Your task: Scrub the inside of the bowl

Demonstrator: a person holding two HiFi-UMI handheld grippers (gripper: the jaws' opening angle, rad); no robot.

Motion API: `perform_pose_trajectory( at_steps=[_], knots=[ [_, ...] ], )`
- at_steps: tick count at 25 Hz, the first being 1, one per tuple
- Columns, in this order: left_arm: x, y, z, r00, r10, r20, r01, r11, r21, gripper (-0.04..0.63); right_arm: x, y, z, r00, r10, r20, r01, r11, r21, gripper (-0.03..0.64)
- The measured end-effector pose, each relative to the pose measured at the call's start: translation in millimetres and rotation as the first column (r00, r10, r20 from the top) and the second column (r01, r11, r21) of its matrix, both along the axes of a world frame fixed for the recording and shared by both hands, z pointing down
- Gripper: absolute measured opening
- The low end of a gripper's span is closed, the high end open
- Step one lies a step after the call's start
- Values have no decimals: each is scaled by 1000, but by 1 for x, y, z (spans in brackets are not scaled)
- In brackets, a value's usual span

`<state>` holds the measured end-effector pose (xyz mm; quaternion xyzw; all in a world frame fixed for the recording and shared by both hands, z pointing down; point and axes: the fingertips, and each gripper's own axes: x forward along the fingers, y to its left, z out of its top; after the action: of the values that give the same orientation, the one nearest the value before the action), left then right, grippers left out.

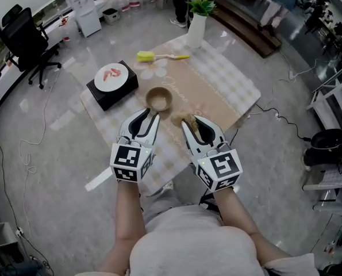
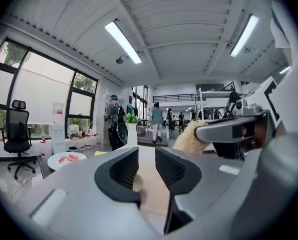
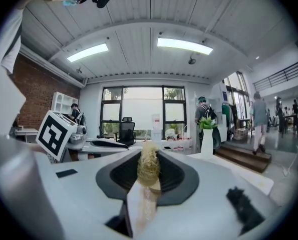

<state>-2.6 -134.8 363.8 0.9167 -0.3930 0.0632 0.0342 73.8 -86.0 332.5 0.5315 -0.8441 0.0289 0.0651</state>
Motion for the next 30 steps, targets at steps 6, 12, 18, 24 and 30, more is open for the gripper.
perform_pose_trajectory(
  at_steps=[6,12,18,24,30],
  knots=[
    [-3,-29,25,999,0,42,2,999,-47,151,8,-32,15,1000,3,1,-3,999,-39,94],
    [0,-37,43,994,49,100,-41,996,-78,204,9,-51,26,1000,-2,13,3,998,-65,94],
    [8,-44,60,987,90,134,-74,990,-120,280,17,-63,34,1000,-7,10,8,996,-91,94],
    [11,-61,88,978,99,183,-71,985,-156,367,21,-88,43,999,-45,-6,44,992,-115,94],
    [12,-77,114,973,84,216,-39,978,-204,390,20,-112,58,995,-100,-9,98,984,-150,94]
  ],
)
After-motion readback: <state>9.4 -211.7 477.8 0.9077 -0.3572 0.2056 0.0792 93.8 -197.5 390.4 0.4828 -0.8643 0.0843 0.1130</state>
